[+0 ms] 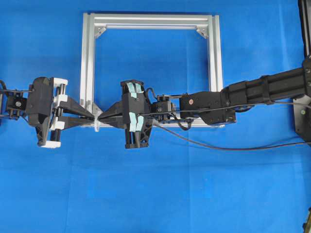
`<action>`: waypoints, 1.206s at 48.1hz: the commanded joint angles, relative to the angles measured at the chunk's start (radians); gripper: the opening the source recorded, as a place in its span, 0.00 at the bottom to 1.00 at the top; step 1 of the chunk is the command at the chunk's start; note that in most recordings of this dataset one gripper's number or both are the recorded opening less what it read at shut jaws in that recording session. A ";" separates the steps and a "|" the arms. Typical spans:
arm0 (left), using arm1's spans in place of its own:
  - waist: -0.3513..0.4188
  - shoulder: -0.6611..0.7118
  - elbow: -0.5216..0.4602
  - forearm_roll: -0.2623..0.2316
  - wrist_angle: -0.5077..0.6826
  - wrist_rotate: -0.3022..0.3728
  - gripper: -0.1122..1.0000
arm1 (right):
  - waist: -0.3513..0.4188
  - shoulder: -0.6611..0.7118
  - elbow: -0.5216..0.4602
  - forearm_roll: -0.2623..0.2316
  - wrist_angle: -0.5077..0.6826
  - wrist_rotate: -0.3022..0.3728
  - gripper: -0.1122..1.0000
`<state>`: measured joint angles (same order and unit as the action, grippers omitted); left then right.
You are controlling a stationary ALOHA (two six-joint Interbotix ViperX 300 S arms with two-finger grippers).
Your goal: Insert the wire through the string loop located on the left side.
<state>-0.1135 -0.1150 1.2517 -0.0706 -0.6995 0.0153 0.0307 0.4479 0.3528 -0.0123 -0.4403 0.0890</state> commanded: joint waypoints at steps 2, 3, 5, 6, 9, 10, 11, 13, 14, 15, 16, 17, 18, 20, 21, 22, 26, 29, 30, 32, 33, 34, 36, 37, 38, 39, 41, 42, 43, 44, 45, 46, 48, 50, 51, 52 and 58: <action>-0.002 -0.014 -0.005 0.002 -0.003 0.002 0.17 | 0.000 -0.021 -0.020 0.000 -0.003 0.000 0.10; -0.002 -0.014 -0.003 0.002 -0.003 0.002 0.17 | 0.000 -0.021 -0.020 0.000 -0.002 0.000 0.10; -0.002 -0.014 -0.003 0.000 -0.002 0.002 0.17 | 0.000 -0.023 -0.020 0.002 -0.003 0.002 0.10; -0.002 -0.014 -0.002 0.000 -0.002 0.002 0.17 | 0.000 -0.021 -0.020 0.000 -0.003 0.000 0.10; -0.002 -0.015 0.000 0.000 -0.002 0.000 0.17 | 0.002 -0.023 -0.020 -0.002 -0.003 0.000 0.10; -0.002 -0.014 0.000 0.000 0.000 0.002 0.17 | 0.000 -0.021 -0.020 -0.002 -0.003 0.000 0.10; -0.002 -0.015 0.000 0.000 0.000 0.000 0.17 | 0.002 -0.023 -0.020 -0.002 -0.003 0.000 0.10; -0.002 -0.015 0.000 0.000 -0.002 0.000 0.17 | 0.003 -0.023 -0.020 -0.003 -0.003 -0.002 0.10; -0.002 -0.015 0.000 0.000 0.000 0.000 0.17 | 0.003 -0.023 -0.020 -0.005 -0.003 -0.002 0.10; -0.002 -0.015 0.000 0.000 0.000 0.000 0.17 | 0.005 -0.023 -0.020 -0.005 -0.003 -0.002 0.10; -0.002 -0.015 0.000 0.000 0.000 0.000 0.17 | 0.005 -0.021 -0.020 -0.005 -0.003 -0.002 0.10; -0.002 -0.015 0.000 0.000 0.000 0.000 0.17 | 0.005 -0.023 -0.020 -0.005 -0.002 -0.002 0.10; -0.002 -0.015 0.000 0.000 0.000 0.002 0.17 | 0.005 -0.023 -0.020 -0.005 -0.002 -0.002 0.10; -0.002 -0.015 0.000 0.000 0.000 0.000 0.17 | 0.005 -0.023 -0.020 -0.005 -0.003 -0.002 0.10; -0.002 -0.014 0.000 0.000 0.000 0.000 0.17 | 0.005 -0.023 -0.020 -0.005 -0.003 -0.002 0.10; -0.002 -0.014 0.000 0.000 0.000 0.000 0.17 | 0.005 -0.023 -0.020 -0.005 -0.003 -0.002 0.10; -0.002 -0.015 0.000 0.000 0.000 0.000 0.17 | 0.005 -0.023 -0.020 -0.005 0.000 0.000 0.10; -0.002 -0.015 0.000 0.000 0.002 0.000 0.17 | 0.005 -0.021 -0.020 -0.005 0.009 0.003 0.10; -0.002 -0.014 0.000 0.000 0.002 0.000 0.17 | 0.006 -0.023 -0.020 -0.005 0.014 0.005 0.10; -0.002 -0.015 0.000 0.000 0.002 0.002 0.17 | 0.008 -0.023 -0.021 -0.005 0.029 0.006 0.10; -0.002 -0.015 0.000 0.000 0.002 0.000 0.17 | 0.008 -0.023 -0.021 -0.005 0.035 0.008 0.10; -0.002 -0.014 0.000 0.000 0.002 0.002 0.17 | 0.008 -0.023 -0.020 -0.003 0.038 0.009 0.12; -0.002 -0.015 0.000 0.000 0.002 0.002 0.17 | 0.008 -0.023 -0.020 -0.002 0.046 0.011 0.17; -0.002 -0.014 0.000 0.000 0.002 0.002 0.17 | 0.008 -0.023 -0.020 0.000 0.048 0.011 0.21; 0.000 -0.015 0.000 0.000 0.002 0.002 0.17 | 0.009 -0.023 -0.020 0.002 0.051 0.012 0.25; 0.000 -0.015 -0.002 0.000 0.002 0.002 0.17 | 0.009 -0.023 -0.018 0.003 0.049 0.012 0.29; 0.002 -0.015 -0.002 0.000 0.002 0.002 0.17 | 0.009 -0.026 -0.015 0.005 0.051 0.012 0.40; 0.002 -0.015 -0.002 0.000 0.002 0.002 0.17 | 0.009 -0.026 -0.014 0.005 0.051 0.012 0.46; 0.003 -0.015 -0.002 0.000 0.002 0.002 0.17 | 0.011 -0.028 -0.012 0.005 0.052 0.012 0.52; 0.003 -0.015 -0.002 0.000 0.002 0.002 0.17 | 0.011 -0.028 -0.009 0.006 0.051 0.012 0.58; 0.003 -0.015 -0.002 0.000 0.000 0.000 0.17 | 0.011 -0.029 -0.006 0.006 0.048 0.012 0.64; 0.003 -0.015 -0.002 0.000 0.002 0.002 0.17 | 0.011 -0.031 -0.005 0.006 0.046 0.012 0.70; 0.003 -0.015 -0.002 0.000 0.002 0.002 0.17 | 0.011 -0.032 0.000 0.006 0.046 0.012 0.80; 0.003 -0.015 -0.002 0.000 0.002 0.000 0.17 | 0.011 -0.032 0.002 0.006 0.046 0.012 0.90; 0.003 -0.015 -0.002 0.000 0.002 0.000 0.17 | 0.012 -0.032 0.002 0.008 0.046 0.012 0.93; 0.003 -0.015 -0.002 0.000 0.002 0.002 0.17 | 0.012 -0.034 0.003 0.008 0.046 0.012 0.94; 0.003 -0.023 0.002 0.000 0.003 0.002 0.17 | 0.012 -0.034 0.003 0.008 0.046 0.014 0.94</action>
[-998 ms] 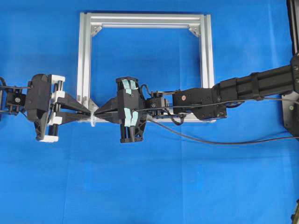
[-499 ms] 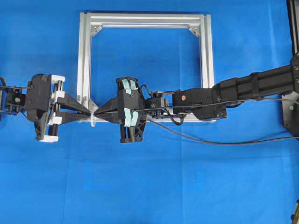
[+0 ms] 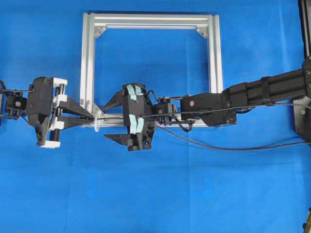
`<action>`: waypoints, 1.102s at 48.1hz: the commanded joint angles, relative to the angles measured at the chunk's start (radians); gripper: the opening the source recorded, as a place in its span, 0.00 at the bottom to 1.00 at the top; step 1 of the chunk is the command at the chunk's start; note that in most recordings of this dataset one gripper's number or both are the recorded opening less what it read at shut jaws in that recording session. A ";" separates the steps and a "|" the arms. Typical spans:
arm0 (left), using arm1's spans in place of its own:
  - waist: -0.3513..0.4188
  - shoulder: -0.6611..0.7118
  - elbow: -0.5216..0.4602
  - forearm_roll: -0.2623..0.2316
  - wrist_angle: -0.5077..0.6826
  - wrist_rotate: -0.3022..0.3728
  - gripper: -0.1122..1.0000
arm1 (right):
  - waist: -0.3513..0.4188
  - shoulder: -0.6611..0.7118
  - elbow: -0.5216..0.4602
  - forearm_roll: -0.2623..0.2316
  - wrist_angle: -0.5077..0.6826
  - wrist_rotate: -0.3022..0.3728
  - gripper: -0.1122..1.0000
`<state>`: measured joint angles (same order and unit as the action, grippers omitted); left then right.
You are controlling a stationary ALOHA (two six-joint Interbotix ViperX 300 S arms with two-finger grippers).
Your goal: Insert the wire through the string loop located on the left side.
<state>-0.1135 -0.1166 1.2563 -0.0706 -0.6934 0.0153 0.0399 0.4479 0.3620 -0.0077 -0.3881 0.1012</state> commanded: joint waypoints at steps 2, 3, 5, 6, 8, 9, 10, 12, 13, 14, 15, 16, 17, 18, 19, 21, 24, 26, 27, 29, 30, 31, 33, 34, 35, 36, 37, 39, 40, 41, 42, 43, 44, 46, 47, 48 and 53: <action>0.003 -0.031 0.000 0.000 0.002 0.005 0.17 | 0.003 -0.034 -0.006 0.003 -0.008 0.000 0.95; 0.003 -0.038 0.002 0.000 0.008 0.005 0.17 | 0.005 -0.034 -0.006 0.005 -0.008 0.000 0.95; 0.003 -0.061 0.005 0.000 0.031 0.005 0.17 | 0.005 -0.034 -0.006 0.003 -0.008 0.000 0.96; 0.003 -0.074 0.006 0.000 0.046 0.005 0.17 | 0.005 -0.034 -0.005 0.003 -0.008 0.002 0.95; 0.003 -0.100 0.009 0.000 0.084 0.003 0.17 | 0.005 -0.034 -0.006 0.003 -0.008 0.000 0.95; 0.003 -0.114 0.009 0.000 0.106 0.002 0.17 | 0.005 -0.034 -0.005 0.003 -0.008 0.000 0.95; 0.003 -0.130 0.009 0.000 0.133 0.002 0.17 | 0.005 -0.034 -0.006 0.003 -0.008 0.000 0.95; 0.003 -0.161 0.008 0.000 0.193 0.002 0.17 | 0.005 -0.034 -0.005 0.003 -0.008 0.000 0.95; 0.003 -0.178 0.006 0.000 0.225 0.000 0.17 | 0.005 -0.035 -0.005 0.003 -0.009 0.000 0.95; 0.003 -0.196 0.005 0.000 0.259 0.000 0.17 | 0.005 -0.034 -0.005 0.003 -0.009 0.000 0.95; 0.003 -0.215 0.002 0.000 0.295 0.000 0.17 | 0.005 -0.034 -0.006 0.003 -0.009 0.000 0.95; 0.003 -0.232 -0.002 0.000 0.328 0.000 0.17 | 0.005 -0.035 -0.005 0.003 -0.008 0.000 0.95; 0.003 -0.252 -0.005 0.000 0.362 0.000 0.17 | 0.005 -0.034 -0.006 0.003 -0.009 0.000 0.95; 0.003 -0.272 -0.009 0.000 0.396 0.000 0.17 | 0.005 -0.034 -0.005 0.003 -0.008 0.000 0.95; 0.003 -0.291 -0.012 0.000 0.430 0.000 0.17 | 0.005 -0.034 -0.006 0.003 -0.008 0.000 0.95; 0.003 -0.334 -0.021 0.000 0.495 -0.002 0.17 | 0.005 -0.035 -0.006 0.003 -0.008 0.000 0.95; 0.003 -0.410 -0.040 0.000 0.601 -0.002 0.17 | 0.005 -0.035 -0.005 0.002 -0.009 0.000 0.95; 0.003 -0.454 -0.049 0.000 0.657 -0.003 0.17 | 0.005 -0.035 -0.005 0.002 -0.009 0.000 0.95; 0.003 -0.477 -0.054 0.000 0.686 -0.003 0.17 | 0.005 -0.035 -0.006 0.003 -0.008 0.000 0.95; 0.003 -0.520 -0.061 0.000 0.741 -0.005 0.17 | 0.005 -0.035 -0.005 0.002 -0.009 0.000 0.95; 0.003 -0.543 -0.066 0.000 0.769 -0.005 0.17 | 0.005 -0.035 -0.006 0.002 -0.008 0.000 0.95; 0.003 -0.565 -0.069 0.000 0.796 -0.005 0.17 | 0.005 -0.035 -0.005 0.002 -0.009 -0.002 0.95; 0.003 -0.607 -0.074 0.000 0.850 -0.006 0.17 | 0.005 -0.037 -0.005 0.002 -0.008 0.000 0.95; 0.003 -0.632 -0.077 0.000 0.874 -0.008 0.17 | 0.005 -0.037 -0.006 0.002 -0.008 -0.002 0.95; 0.003 -0.653 -0.077 0.000 0.900 -0.009 0.17 | 0.005 -0.038 -0.006 0.003 -0.006 -0.002 0.95; 0.003 -0.684 -0.077 0.000 0.933 -0.012 0.17 | 0.005 -0.038 -0.005 0.002 -0.006 0.000 0.95; 0.003 -0.704 -0.075 0.000 0.953 -0.018 0.17 | 0.005 -0.038 -0.005 0.002 -0.006 0.000 0.95; 0.003 -0.746 -0.072 0.000 0.991 -0.034 0.17 | 0.006 -0.040 -0.006 0.002 -0.005 0.000 0.95; 0.003 -0.764 -0.071 0.000 1.011 -0.043 0.17 | 0.006 -0.040 -0.006 0.002 -0.006 0.000 0.95; 0.005 -0.781 -0.069 0.000 1.026 -0.052 0.17 | 0.006 -0.041 -0.006 0.002 -0.006 -0.002 0.95; 0.003 -0.796 -0.067 0.000 1.045 -0.061 0.17 | 0.005 -0.043 -0.006 0.002 -0.006 -0.002 0.95; 0.003 -0.811 -0.067 0.002 1.062 -0.071 0.17 | 0.006 -0.043 -0.006 0.002 -0.008 -0.002 0.95; 0.003 -0.824 -0.066 0.000 1.075 -0.081 0.17 | 0.005 -0.043 -0.006 0.002 -0.009 -0.002 0.95; 0.003 -0.844 -0.066 0.002 1.104 -0.100 0.17 | 0.006 -0.046 -0.006 0.002 -0.008 -0.002 0.95; 0.003 -0.854 -0.066 0.003 1.115 -0.107 0.17 | 0.005 -0.046 -0.006 0.000 -0.009 -0.002 0.95; 0.003 -0.861 -0.063 0.003 1.126 -0.114 0.17 | 0.006 -0.046 -0.008 0.002 -0.009 -0.002 0.95; 0.003 -0.877 -0.055 0.006 1.149 -0.120 0.17 | 0.005 -0.048 -0.011 0.000 -0.009 -0.003 0.95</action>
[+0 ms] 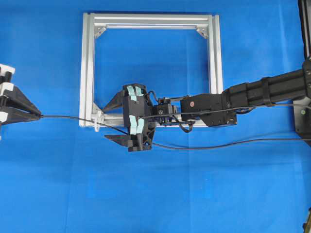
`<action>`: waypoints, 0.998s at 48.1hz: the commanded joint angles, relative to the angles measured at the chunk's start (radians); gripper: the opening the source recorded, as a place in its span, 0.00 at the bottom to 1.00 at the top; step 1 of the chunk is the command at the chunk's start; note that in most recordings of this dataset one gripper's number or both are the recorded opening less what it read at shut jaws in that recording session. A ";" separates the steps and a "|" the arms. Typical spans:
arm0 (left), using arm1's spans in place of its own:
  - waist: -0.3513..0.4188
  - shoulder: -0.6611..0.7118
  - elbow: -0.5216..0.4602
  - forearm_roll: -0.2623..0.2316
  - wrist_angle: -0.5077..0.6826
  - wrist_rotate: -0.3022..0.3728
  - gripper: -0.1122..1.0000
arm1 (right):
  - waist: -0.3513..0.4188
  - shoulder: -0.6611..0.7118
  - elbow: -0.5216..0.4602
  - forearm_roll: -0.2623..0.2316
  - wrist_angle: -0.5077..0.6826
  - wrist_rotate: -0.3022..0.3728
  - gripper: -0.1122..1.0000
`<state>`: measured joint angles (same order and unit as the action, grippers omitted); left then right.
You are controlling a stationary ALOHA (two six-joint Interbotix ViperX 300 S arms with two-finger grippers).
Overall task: Insert the wire through the string loop located on the left side.
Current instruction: 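Pull the cable leftward through the loop with the left gripper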
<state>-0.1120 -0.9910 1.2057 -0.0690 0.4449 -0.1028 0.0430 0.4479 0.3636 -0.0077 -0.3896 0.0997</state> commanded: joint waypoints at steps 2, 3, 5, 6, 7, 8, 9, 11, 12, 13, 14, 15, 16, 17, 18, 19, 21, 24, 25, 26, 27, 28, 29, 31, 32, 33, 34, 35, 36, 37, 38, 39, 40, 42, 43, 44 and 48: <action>0.002 -0.002 0.000 0.006 0.011 0.000 0.17 | 0.003 -0.048 -0.014 0.000 -0.006 -0.002 0.95; 0.002 0.000 0.003 0.008 0.011 0.002 0.17 | 0.003 -0.049 -0.014 0.000 -0.006 -0.002 0.95; 0.002 0.002 0.009 0.011 0.011 0.003 0.17 | 0.002 -0.048 -0.014 0.000 -0.008 -0.002 0.95; 0.002 0.000 0.011 0.014 0.009 0.003 0.17 | 0.002 -0.048 -0.015 0.000 -0.006 -0.002 0.95; 0.002 0.002 0.009 0.014 0.009 0.003 0.17 | 0.003 -0.048 -0.015 0.000 -0.006 -0.002 0.95; 0.002 0.002 0.009 0.014 0.009 0.003 0.17 | 0.003 -0.049 -0.015 0.000 -0.006 -0.002 0.95; 0.002 0.000 0.011 0.014 0.009 0.003 0.17 | 0.002 -0.049 -0.015 0.000 -0.005 -0.002 0.95; 0.002 -0.003 0.011 0.014 0.009 0.003 0.17 | 0.002 -0.049 -0.015 0.000 -0.003 -0.002 0.95; 0.002 -0.005 0.011 0.014 0.009 0.003 0.17 | 0.002 -0.049 -0.015 0.000 -0.003 -0.002 0.95; 0.002 -0.006 0.012 0.014 0.009 0.003 0.17 | 0.002 -0.048 -0.015 0.000 -0.003 -0.002 0.95; 0.002 -0.009 0.012 0.014 0.011 0.003 0.17 | 0.002 -0.049 -0.015 0.000 -0.003 -0.002 0.95; 0.002 -0.009 0.012 0.014 0.009 0.003 0.17 | 0.002 -0.049 -0.015 0.000 -0.003 -0.002 0.95; 0.002 -0.011 0.012 0.014 0.011 0.003 0.17 | 0.002 -0.048 -0.015 0.000 -0.003 -0.002 0.95; 0.002 -0.009 0.012 0.014 0.011 0.003 0.17 | 0.002 -0.049 -0.015 0.000 -0.003 -0.002 0.95; 0.002 -0.009 0.012 0.014 0.011 0.003 0.17 | 0.002 -0.048 -0.015 0.002 -0.003 -0.002 0.95; 0.002 -0.009 0.012 0.014 0.009 0.003 0.17 | 0.002 -0.049 -0.015 0.002 -0.003 -0.002 0.95; 0.002 -0.009 0.012 0.014 0.011 0.002 0.17 | 0.002 -0.049 -0.015 0.000 -0.005 -0.002 0.95; 0.002 -0.009 0.014 0.011 0.015 -0.012 0.17 | 0.002 -0.049 -0.015 0.002 -0.008 -0.002 0.95; 0.000 -0.008 0.014 0.009 0.015 -0.014 0.17 | 0.002 -0.049 -0.015 0.000 -0.008 -0.002 0.95; 0.002 -0.008 0.014 0.009 0.015 -0.014 0.17 | 0.003 -0.049 -0.015 0.000 -0.008 -0.002 0.95; 0.000 -0.006 0.014 0.009 0.015 -0.015 0.17 | 0.002 -0.048 -0.015 0.000 -0.008 -0.002 0.95; 0.002 -0.006 0.014 0.009 0.015 -0.015 0.17 | 0.002 -0.048 -0.015 0.000 -0.006 -0.002 0.95; 0.000 -0.008 0.014 0.011 0.015 -0.015 0.17 | 0.003 -0.048 -0.015 0.000 -0.008 -0.002 0.95; 0.000 -0.008 0.014 0.011 0.015 -0.015 0.17 | 0.002 -0.049 -0.015 0.000 -0.008 -0.002 0.95; 0.000 -0.008 0.014 0.011 0.015 -0.015 0.17 | 0.002 -0.049 -0.015 0.000 -0.006 -0.002 0.95; 0.002 -0.008 0.014 0.011 0.015 -0.015 0.17 | 0.002 -0.049 -0.015 0.000 -0.006 -0.002 0.95; 0.002 -0.008 0.014 0.009 0.015 -0.015 0.17 | 0.003 -0.049 -0.015 0.000 -0.006 -0.002 0.95; 0.002 -0.008 0.014 0.009 0.015 -0.015 0.17 | 0.002 -0.049 -0.015 0.000 -0.008 -0.002 0.95; 0.002 -0.008 0.014 0.009 0.015 -0.015 0.17 | 0.003 -0.049 -0.015 0.000 -0.008 -0.002 0.95; 0.002 -0.008 0.014 0.011 0.015 -0.015 0.17 | 0.002 -0.049 -0.015 0.000 -0.008 -0.002 0.95; 0.000 -0.008 0.014 0.009 0.015 -0.015 0.17 | 0.002 -0.049 -0.015 0.000 -0.006 -0.002 0.95; 0.002 -0.009 0.014 0.009 0.015 -0.015 0.17 | 0.002 -0.049 -0.015 0.000 -0.008 -0.002 0.95; 0.000 -0.009 0.014 0.011 0.017 -0.015 0.18 | 0.003 -0.049 -0.015 0.000 -0.008 -0.002 0.95; 0.002 -0.011 0.014 0.011 0.015 -0.015 0.18 | 0.002 -0.049 -0.015 0.002 -0.008 -0.002 0.95; 0.000 -0.012 0.014 0.011 0.017 -0.017 0.18 | 0.002 -0.049 -0.015 0.000 -0.008 0.000 0.95; 0.000 -0.012 0.015 0.009 0.017 -0.017 0.18 | 0.002 -0.049 -0.015 0.000 -0.008 -0.002 0.95; 0.002 -0.015 0.015 0.009 0.017 -0.018 0.27 | 0.003 -0.049 -0.015 0.002 -0.008 -0.002 0.95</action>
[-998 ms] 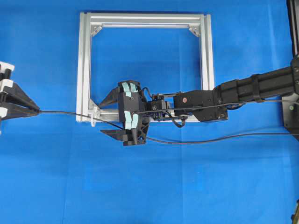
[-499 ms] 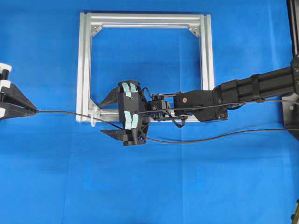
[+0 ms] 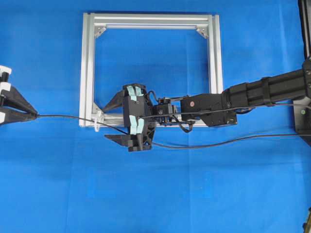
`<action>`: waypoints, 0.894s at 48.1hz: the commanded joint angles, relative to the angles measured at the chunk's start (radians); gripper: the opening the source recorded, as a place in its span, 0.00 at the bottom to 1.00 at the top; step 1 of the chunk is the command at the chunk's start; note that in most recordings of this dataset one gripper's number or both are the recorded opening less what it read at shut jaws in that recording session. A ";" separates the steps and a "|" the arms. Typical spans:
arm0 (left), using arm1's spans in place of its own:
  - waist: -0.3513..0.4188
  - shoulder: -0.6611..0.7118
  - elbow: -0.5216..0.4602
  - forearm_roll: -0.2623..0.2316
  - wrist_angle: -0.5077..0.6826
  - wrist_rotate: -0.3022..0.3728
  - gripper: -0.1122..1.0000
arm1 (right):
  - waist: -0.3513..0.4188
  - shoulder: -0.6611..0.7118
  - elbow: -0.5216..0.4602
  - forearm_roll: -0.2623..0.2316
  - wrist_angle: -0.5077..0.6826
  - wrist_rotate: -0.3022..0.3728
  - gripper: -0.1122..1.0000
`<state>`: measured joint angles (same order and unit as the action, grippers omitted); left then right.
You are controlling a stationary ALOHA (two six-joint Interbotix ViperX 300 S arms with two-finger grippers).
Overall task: Insert the wire through the string loop located on the left side.
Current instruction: 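Pull the cable leftward through the loop with the left gripper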
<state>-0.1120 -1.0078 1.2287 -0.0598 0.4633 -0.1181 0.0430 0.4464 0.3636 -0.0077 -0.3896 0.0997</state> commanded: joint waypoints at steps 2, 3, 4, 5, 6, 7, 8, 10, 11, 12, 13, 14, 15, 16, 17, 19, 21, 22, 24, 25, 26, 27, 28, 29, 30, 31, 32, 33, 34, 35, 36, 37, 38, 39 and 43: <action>0.002 0.002 -0.008 0.000 -0.002 -0.003 0.39 | 0.002 -0.048 -0.015 0.000 -0.008 0.000 0.95; 0.002 0.000 -0.006 0.000 -0.002 -0.003 0.44 | 0.002 -0.048 -0.017 0.002 -0.009 0.000 0.95; 0.002 0.000 -0.008 0.000 -0.002 -0.003 0.50 | 0.002 -0.048 -0.015 0.002 -0.009 0.000 0.95; 0.002 0.000 -0.008 0.000 -0.002 -0.003 0.57 | 0.002 -0.048 -0.015 0.002 -0.008 0.000 0.95; 0.002 -0.002 -0.006 0.000 -0.002 -0.003 0.63 | 0.002 -0.049 -0.015 0.002 -0.009 0.000 0.95; 0.002 -0.003 -0.006 0.000 -0.002 -0.003 0.70 | 0.003 -0.049 -0.015 0.002 -0.008 0.000 0.95; 0.002 -0.003 -0.008 0.002 -0.002 -0.003 0.75 | 0.002 -0.049 -0.015 0.002 -0.008 0.000 0.95; 0.002 -0.005 -0.006 0.000 -0.002 -0.003 0.84 | 0.002 -0.049 -0.015 0.002 -0.009 0.000 0.95; 0.003 -0.005 -0.006 0.002 -0.002 -0.003 0.85 | 0.002 -0.049 -0.015 0.002 -0.009 0.002 0.95; 0.003 -0.006 -0.006 0.000 -0.003 -0.002 0.85 | 0.002 -0.049 -0.015 0.002 -0.009 0.000 0.95; 0.002 -0.006 -0.006 0.000 -0.003 -0.002 0.84 | 0.002 -0.049 -0.015 0.002 -0.009 0.002 0.95; 0.003 -0.008 -0.006 0.000 -0.003 -0.002 0.82 | 0.003 -0.049 -0.015 0.002 -0.009 0.002 0.95; 0.003 -0.008 -0.006 0.002 -0.002 -0.003 0.80 | 0.002 -0.049 -0.015 0.002 -0.008 0.002 0.95; 0.003 -0.008 -0.006 0.000 -0.002 -0.002 0.79 | 0.002 -0.051 -0.015 0.002 -0.009 0.000 0.95; 0.003 -0.009 -0.006 0.000 -0.002 -0.002 0.78 | 0.002 -0.051 -0.015 0.002 -0.009 0.002 0.95; 0.003 -0.012 -0.006 0.002 -0.005 -0.002 0.77 | 0.002 -0.052 -0.015 0.002 -0.008 0.000 0.95; 0.003 -0.020 -0.008 0.002 -0.011 -0.002 0.77 | 0.002 -0.057 -0.015 0.002 -0.005 0.002 0.95; 0.002 -0.025 -0.008 0.002 -0.015 -0.002 0.77 | 0.002 -0.061 -0.015 0.002 -0.005 0.002 0.95; 0.003 -0.035 -0.011 0.002 -0.026 -0.002 0.77 | 0.002 -0.074 -0.012 0.002 -0.003 0.002 0.95; 0.003 -0.040 -0.012 0.002 -0.035 -0.002 0.77 | 0.002 -0.081 -0.009 0.002 -0.003 0.000 0.95; 0.002 -0.048 -0.012 0.002 -0.046 -0.002 0.77 | 0.002 -0.089 -0.008 0.002 -0.002 0.000 0.95; 0.003 -0.057 -0.015 0.000 -0.057 -0.002 0.77 | 0.002 -0.097 -0.006 0.002 0.002 0.000 0.95; 0.003 -0.064 -0.015 0.000 -0.069 -0.002 0.77 | 0.002 -0.106 -0.006 0.002 0.005 0.000 0.95; 0.003 -0.077 -0.018 0.000 -0.087 0.000 0.77 | 0.003 -0.120 -0.005 0.002 0.011 -0.002 0.95; 0.003 -0.084 -0.021 0.000 -0.098 0.000 0.77 | 0.002 -0.130 -0.003 0.002 0.015 -0.003 0.95; 0.003 -0.094 -0.023 0.002 -0.110 0.002 0.77 | 0.002 -0.140 -0.002 0.000 0.020 -0.003 0.95; 0.003 -0.101 -0.026 0.002 -0.121 0.002 0.77 | 0.002 -0.149 -0.002 0.002 0.023 -0.003 0.95; 0.003 -0.109 -0.028 0.002 -0.133 0.002 0.77 | 0.002 -0.158 -0.002 0.002 0.029 -0.003 0.95; 0.002 -0.117 -0.029 0.002 -0.143 0.002 0.77 | 0.002 -0.166 -0.002 0.002 0.034 -0.003 0.95; 0.003 -0.124 -0.031 0.002 -0.152 0.003 0.77 | 0.002 -0.173 -0.002 0.002 0.037 -0.003 0.95; 0.003 -0.133 -0.034 0.002 -0.166 0.005 0.77 | 0.002 -0.181 -0.003 0.002 0.043 -0.003 0.95; 0.003 -0.138 -0.035 0.002 -0.175 0.006 0.77 | 0.000 -0.189 -0.003 0.002 0.046 -0.003 0.95; 0.003 -0.141 -0.035 0.002 -0.184 0.006 0.77 | 0.000 -0.196 -0.003 0.002 0.051 -0.003 0.95; 0.003 -0.146 -0.038 0.003 -0.192 0.006 0.77 | -0.002 -0.204 -0.003 0.002 0.055 -0.003 0.95; 0.003 -0.155 -0.040 0.002 -0.232 0.008 0.77 | -0.008 -0.235 -0.006 0.002 0.080 -0.003 0.95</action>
<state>-0.1120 -1.1643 1.2149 -0.0583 0.2684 -0.1120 0.0414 0.2792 0.3682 -0.0077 -0.3252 0.0982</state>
